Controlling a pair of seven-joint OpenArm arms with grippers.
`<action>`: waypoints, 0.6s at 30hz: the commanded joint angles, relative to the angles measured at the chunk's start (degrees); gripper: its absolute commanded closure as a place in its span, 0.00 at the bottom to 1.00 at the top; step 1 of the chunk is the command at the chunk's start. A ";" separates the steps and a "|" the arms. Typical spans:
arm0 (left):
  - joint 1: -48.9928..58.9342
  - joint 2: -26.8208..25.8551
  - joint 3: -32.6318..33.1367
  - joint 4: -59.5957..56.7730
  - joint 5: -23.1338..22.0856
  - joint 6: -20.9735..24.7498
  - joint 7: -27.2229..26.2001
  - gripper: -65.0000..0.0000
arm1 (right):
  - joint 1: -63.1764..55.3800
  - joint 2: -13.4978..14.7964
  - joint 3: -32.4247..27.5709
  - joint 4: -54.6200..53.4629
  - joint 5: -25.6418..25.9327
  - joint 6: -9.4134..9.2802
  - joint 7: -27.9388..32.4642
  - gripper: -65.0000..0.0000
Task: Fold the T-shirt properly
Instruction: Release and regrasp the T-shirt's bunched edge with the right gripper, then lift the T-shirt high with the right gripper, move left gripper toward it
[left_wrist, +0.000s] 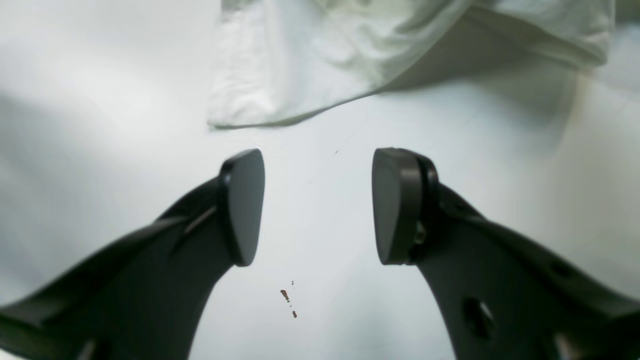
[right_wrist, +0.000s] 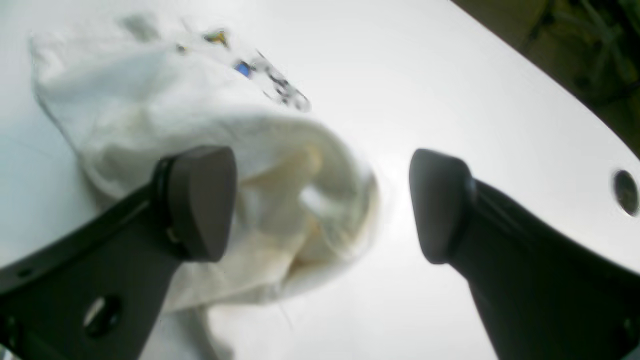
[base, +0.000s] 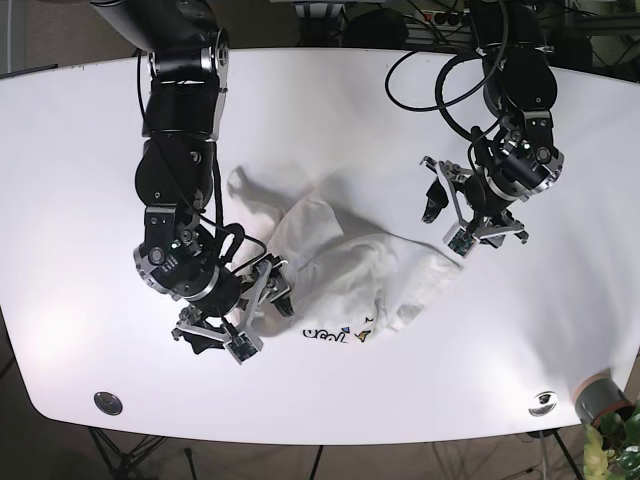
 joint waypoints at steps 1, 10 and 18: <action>-0.37 -0.19 -0.13 0.89 -0.63 0.10 -1.14 0.52 | 1.98 0.28 1.06 -1.77 0.41 -0.15 2.83 0.23; 0.50 -0.28 -0.04 0.89 -0.63 0.10 -1.14 0.52 | 5.76 2.83 1.50 -12.15 0.76 -0.06 7.58 0.23; 1.12 -0.45 -0.13 0.89 -0.63 0.10 -1.14 0.53 | 5.58 4.33 1.50 -12.68 3.49 -0.15 8.11 0.75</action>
